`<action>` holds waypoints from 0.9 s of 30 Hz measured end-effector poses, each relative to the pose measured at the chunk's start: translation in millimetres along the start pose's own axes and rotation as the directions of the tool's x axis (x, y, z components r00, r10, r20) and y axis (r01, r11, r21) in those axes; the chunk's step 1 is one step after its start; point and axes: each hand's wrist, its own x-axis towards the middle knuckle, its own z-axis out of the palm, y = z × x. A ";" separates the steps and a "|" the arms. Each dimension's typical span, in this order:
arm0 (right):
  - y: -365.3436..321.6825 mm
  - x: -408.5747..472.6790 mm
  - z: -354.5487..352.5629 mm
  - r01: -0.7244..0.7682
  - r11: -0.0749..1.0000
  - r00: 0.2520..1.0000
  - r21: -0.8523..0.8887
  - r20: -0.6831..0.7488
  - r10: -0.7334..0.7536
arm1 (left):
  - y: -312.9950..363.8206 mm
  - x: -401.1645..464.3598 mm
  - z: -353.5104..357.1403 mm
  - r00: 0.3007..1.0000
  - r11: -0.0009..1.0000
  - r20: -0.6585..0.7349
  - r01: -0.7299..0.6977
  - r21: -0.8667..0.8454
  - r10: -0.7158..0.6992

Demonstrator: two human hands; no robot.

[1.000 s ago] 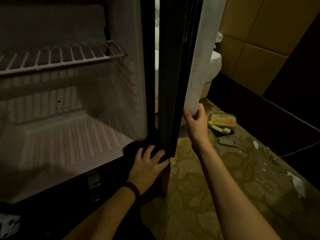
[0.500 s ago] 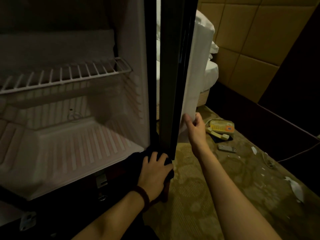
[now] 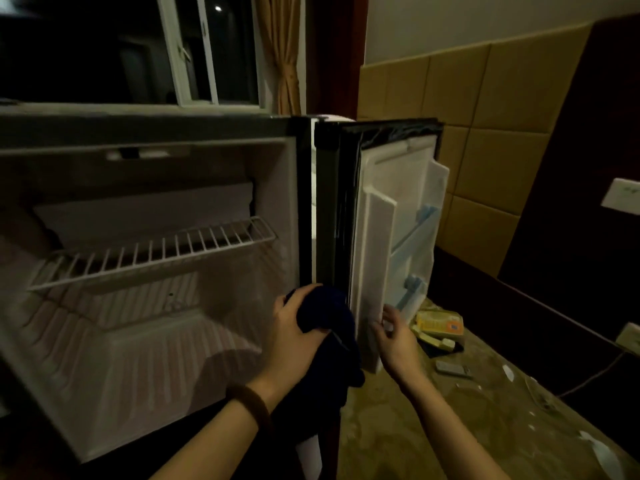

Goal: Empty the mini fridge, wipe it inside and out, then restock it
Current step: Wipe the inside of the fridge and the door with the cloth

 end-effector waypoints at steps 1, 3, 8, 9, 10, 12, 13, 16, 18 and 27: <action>-13.4 -1.0 -9.0 0.035 0.999 0.999 -0.023 -0.034 -0.036 | 9.4 4.2 -3.8 0.998 1.000 -0.061 -0.024 -0.020 0.022; -48.5 0.9 -31.4 0.195 0.979 0.960 -0.066 -0.192 -0.204 | 30.5 12.9 -12.1 0.983 0.996 -0.169 -0.085 -0.031 0.079; -123.6 33.0 -61.5 0.392 0.908 0.892 -0.146 -0.182 -0.414 | 78.6 44.0 -22.6 0.892 0.953 -0.341 -0.254 0.163 0.296; -127.6 37.4 -56.1 0.362 0.926 0.919 -0.105 -0.129 -0.374 | 84.1 51.9 -19.3 0.876 0.938 -0.345 -0.283 0.200 0.337; -128.4 38.7 -48.1 0.336 0.939 0.933 -0.072 -0.108 -0.342 | 87.4 59.1 -14.6 0.863 0.918 -0.332 -0.313 0.243 0.382; -123.4 37.3 -31.1 0.310 0.949 0.936 -0.050 -0.158 -0.314 | 84.8 71.2 -2.1 0.837 0.849 -0.269 -0.359 0.387 0.476; -120.2 37.5 -24.7 0.303 0.951 0.930 -0.064 -0.197 -0.310 | 77.6 75.0 2.7 0.823 0.806 -0.239 -0.371 0.462 0.516; -119.5 39.9 -18.5 0.285 0.949 0.908 -0.136 -0.278 -0.313 | 39.6 68.7 8.6 0.818 0.729 -0.141 -0.402 0.555 0.558; -121.5 40.6 -18.0 0.291 0.947 0.903 -0.134 -0.290 -0.318 | 11.5 52.2 10.4 0.828 0.691 -0.040 -0.439 0.574 0.559; -117.8 40.4 -15.8 0.294 0.951 0.910 -0.099 -0.274 -0.310 | 80.2 79.9 -6.0 0.834 0.761 -0.159 -0.381 0.525 0.528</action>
